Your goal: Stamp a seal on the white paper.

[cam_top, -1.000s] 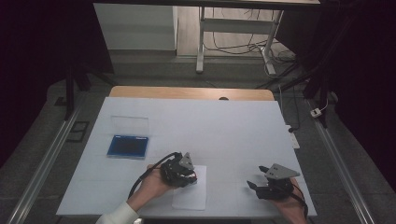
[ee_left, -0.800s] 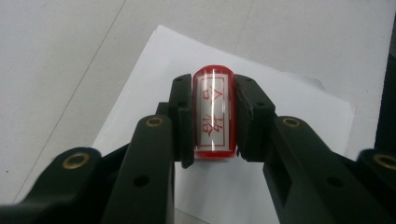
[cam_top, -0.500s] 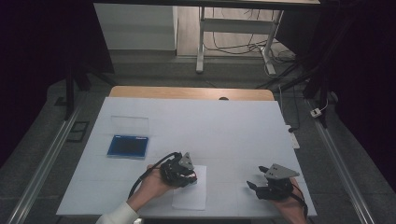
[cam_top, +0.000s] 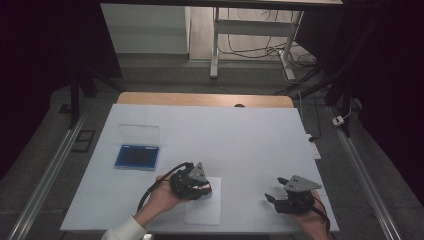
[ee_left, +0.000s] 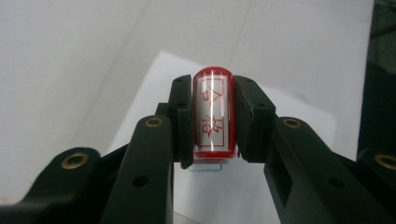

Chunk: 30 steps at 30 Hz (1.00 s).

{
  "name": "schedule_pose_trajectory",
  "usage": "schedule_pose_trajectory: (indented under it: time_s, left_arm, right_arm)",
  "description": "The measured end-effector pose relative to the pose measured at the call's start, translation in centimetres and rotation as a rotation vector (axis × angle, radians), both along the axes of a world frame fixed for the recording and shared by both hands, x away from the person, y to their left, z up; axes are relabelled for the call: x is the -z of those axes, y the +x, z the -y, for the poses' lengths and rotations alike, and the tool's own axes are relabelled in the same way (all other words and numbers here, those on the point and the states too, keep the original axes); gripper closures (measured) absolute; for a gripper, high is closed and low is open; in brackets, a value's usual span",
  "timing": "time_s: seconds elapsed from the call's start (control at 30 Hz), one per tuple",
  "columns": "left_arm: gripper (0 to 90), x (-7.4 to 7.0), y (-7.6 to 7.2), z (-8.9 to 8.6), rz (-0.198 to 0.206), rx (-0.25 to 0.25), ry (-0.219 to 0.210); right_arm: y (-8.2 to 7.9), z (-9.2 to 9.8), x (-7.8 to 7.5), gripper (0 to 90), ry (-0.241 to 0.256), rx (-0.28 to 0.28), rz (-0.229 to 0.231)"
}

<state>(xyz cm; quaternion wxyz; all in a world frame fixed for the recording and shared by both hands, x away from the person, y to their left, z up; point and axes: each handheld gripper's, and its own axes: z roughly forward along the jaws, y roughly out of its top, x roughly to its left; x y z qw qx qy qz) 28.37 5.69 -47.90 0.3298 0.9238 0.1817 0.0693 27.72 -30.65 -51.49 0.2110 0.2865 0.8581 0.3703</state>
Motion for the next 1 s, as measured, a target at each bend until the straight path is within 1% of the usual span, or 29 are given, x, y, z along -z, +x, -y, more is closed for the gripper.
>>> schedule_pose_trajectory:
  time_s: [0.07,0.1,0.23,0.37,0.47,0.53,0.57,0.6,0.87,0.93,1.0]
  left_arm:
    - [70.3,-0.5,-0.1,-0.3,0.01,-0.008,-0.026]
    - [70.3,-0.7,-0.1,-0.4,0.013,-0.012,-0.032]
    - [70.2,-1.1,0.1,-1.2,0.006,-0.031,-0.066]
    - [70.1,-1.8,0.3,-2.2,-0.001,-0.045,-0.116]
    - [70.1,-2.3,0.4,-2.8,-0.003,-0.053,-0.14]
    - [70.1,-2.4,0.4,-3.1,-0.002,-0.055,-0.145]
    - [70.1,-2.7,0.4,-3.5,-0.006,-0.061,-0.161]
    - [70.1,-2.8,0.5,-3.6,-0.008,-0.065,-0.169]
    - [70.1,-3.3,0.8,-4.6,-0.017,-0.072,-0.181]
    - [70.1,-3.5,0.9,-5.2,-0.02,-0.082,-0.186]
    - [70.1,-3.6,0.9,-5.4,-0.02,-0.087,-0.187]
  right_arm:
    - [0.0,0.1,0.0,25.3,-0.001,-0.001,-0.001]
    - [0.0,0.1,0.0,25.3,-0.001,0.0,0.001]
    - [0.0,0.2,0.0,25.3,-0.003,0.006,0.002]
    - [0.0,0.2,-0.1,25.3,-0.002,0.005,0.003]
    - [0.0,0.2,-0.1,25.3,-0.002,0.005,0.002]
    - [0.0,0.2,0.0,25.3,-0.002,0.005,0.001]
    - [0.0,0.2,0.0,25.3,-0.002,0.005,0.001]
    - [0.0,0.2,0.0,25.3,0.002,0.006,0.0]
    - [0.0,0.3,0.0,25.4,0.001,0.009,-0.001]
    - [0.0,0.4,0.1,25.4,0.002,0.011,-0.002]
    - [0.0,0.4,0.1,25.4,0.002,0.01,-0.001]
